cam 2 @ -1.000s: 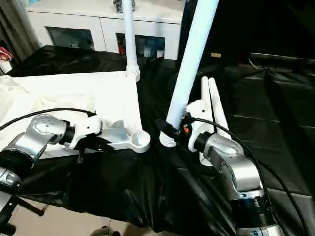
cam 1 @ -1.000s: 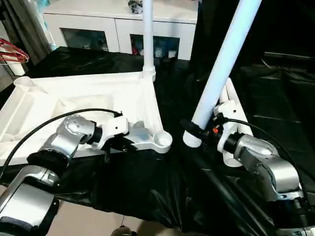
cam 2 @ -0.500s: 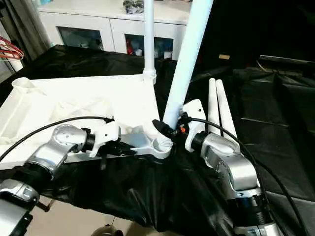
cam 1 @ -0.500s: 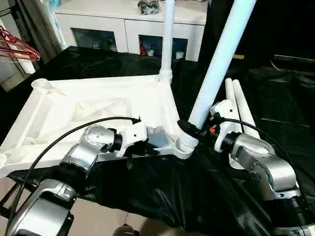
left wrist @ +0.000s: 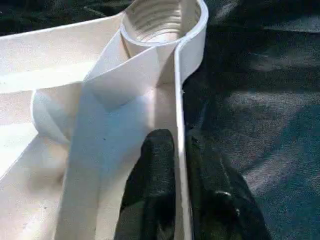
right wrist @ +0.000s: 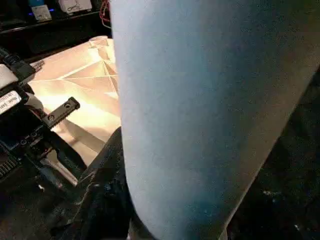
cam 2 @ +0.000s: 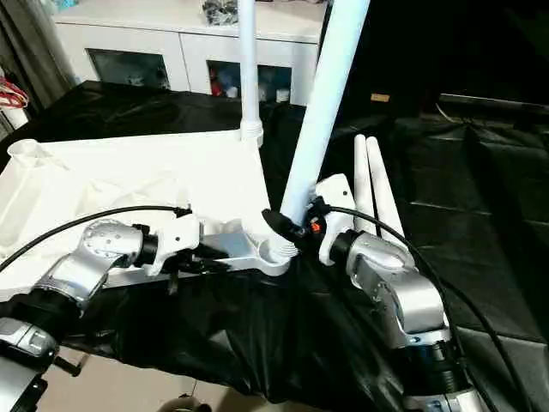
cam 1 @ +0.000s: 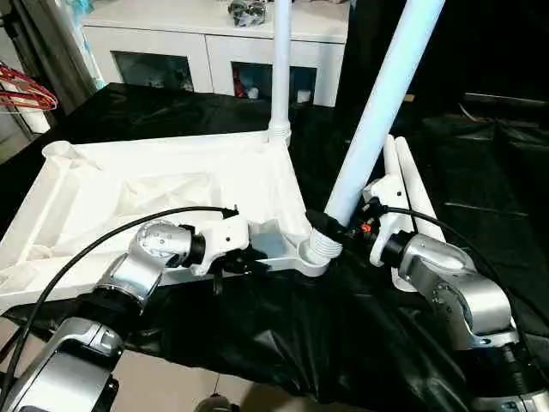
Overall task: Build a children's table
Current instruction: Insert table leg to table base
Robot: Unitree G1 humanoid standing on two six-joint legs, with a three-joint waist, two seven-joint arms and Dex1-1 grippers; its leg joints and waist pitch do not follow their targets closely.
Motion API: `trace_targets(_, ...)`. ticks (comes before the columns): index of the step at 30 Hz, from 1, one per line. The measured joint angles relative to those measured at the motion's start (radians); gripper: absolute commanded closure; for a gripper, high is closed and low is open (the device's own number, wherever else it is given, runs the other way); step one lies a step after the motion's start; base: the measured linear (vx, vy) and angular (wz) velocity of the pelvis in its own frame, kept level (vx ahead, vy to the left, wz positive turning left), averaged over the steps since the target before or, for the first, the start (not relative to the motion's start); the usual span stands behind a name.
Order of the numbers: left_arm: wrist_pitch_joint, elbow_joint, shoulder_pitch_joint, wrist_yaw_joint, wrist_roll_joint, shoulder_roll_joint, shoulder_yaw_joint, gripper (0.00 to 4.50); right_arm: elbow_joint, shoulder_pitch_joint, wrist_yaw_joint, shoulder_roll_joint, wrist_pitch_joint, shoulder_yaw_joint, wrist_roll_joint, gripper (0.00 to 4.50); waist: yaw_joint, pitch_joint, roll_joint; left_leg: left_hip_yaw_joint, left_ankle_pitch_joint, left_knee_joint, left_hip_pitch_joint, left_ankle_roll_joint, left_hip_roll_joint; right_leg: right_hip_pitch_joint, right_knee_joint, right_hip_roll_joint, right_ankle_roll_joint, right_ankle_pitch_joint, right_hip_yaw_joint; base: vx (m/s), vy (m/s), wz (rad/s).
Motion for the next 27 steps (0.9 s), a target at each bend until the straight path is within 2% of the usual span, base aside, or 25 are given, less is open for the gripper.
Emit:
trace_targets(5, 0.023, -0.004, 0.002, -0.020, -0.012, 0.000, 0.006, 4.50, 0.015, -0.025, -0.003, 0.005, -0.005, 0.002, -0.005, 2.60, -0.002, -0.001, 0.002, 0.000, 0.000, 0.000, 0.000, 0.000, 0.000, 0.000, 0.000, 0.000, 0.000, 0.000, 0.000, 0.000, 0.000, 0.00)
trace_targets(9, 0.029, -0.005, 0.003, -0.025, -0.014, -0.001, 0.011, 4.50, 0.043, -0.031, -0.004, 0.007, -0.007, 0.014, -0.028, 2.60, -0.003, -0.002, 0.002, 0.000, 0.000, 0.000, 0.000, 0.000, 0.000, 0.000, 0.000, 0.000, 0.000, 0.000, 0.000, 0.000, 0.000, 0.00)
trace_targets(13, 0.053, -0.024, 0.014, -0.026, -0.019, 0.000, 0.019, 4.50, 0.081, -0.050, 0.013, 0.007, -0.006, 0.067, -0.056, 2.60, -0.007, -0.002, 0.002, 0.000, 0.000, 0.000, 0.000, 0.000, 0.000, 0.000, 0.000, 0.000, 0.000, 0.000, 0.000, 0.000, 0.000, 0.00)
trace_targets(20, 0.055, -0.048, 0.033, -0.013, -0.018, 0.001, 0.024, 4.50, 0.085, -0.054, 0.019, 0.009, -0.008, 0.074, -0.062, 2.60, -0.008, -0.003, 0.002, 0.001, 0.000, 0.000, 0.000, 0.000, 0.000, 0.000, 0.000, 0.000, 0.002, -0.001, 0.001, 0.000, 0.000, 0.00)
trace_targets(21, 0.055, -0.049, 0.035, -0.011, -0.018, 0.001, 0.026, 4.03, 0.090, -0.056, 0.021, 0.011, -0.009, 0.074, -0.065, 2.60, -0.008, -0.003, 0.002, 0.001, 0.000, -0.001, 0.000, 0.000, 0.000, 0.000, 0.000, 0.000, 0.002, -0.001, 0.001, 0.000, 0.000, 0.00)
trace_targets(23, 0.061, -0.049, 0.043, -0.004, -0.030, -0.005, 0.044, 3.92, 0.102, -0.061, 0.024, 0.016, -0.015, 0.075, -0.068, 2.60, -0.010, -0.003, 0.002, 0.001, 0.000, -0.001, 0.001, 0.000, 0.000, 0.000, 0.000, 0.000, 0.002, -0.001, 0.001, 0.000, 0.000, 0.00)
trace_targets(26, 0.060, -0.054, 0.052, 0.013, -0.047, -0.011, 0.055, 3.75, 0.117, -0.065, 0.026, 0.022, -0.019, 0.079, -0.072, 2.60, -0.007, -0.003, -0.004, 0.001, 0.000, -0.001, 0.000, 0.000, 0.000, 0.000, 0.000, 0.000, 0.002, -0.001, 0.001, 0.000, 0.000, 0.00)
trace_targets(27, 0.059, -0.055, 0.052, 0.016, -0.047, -0.012, 0.054, 3.49, 0.118, -0.066, 0.026, 0.023, -0.019, 0.079, -0.073, 2.60, -0.007, -0.003, -0.006, 0.001, 0.000, -0.001, 0.000, 0.000, 0.000, 0.000, 0.000, 0.000, 0.002, -0.001, 0.001, 0.000, 0.000, 0.00)
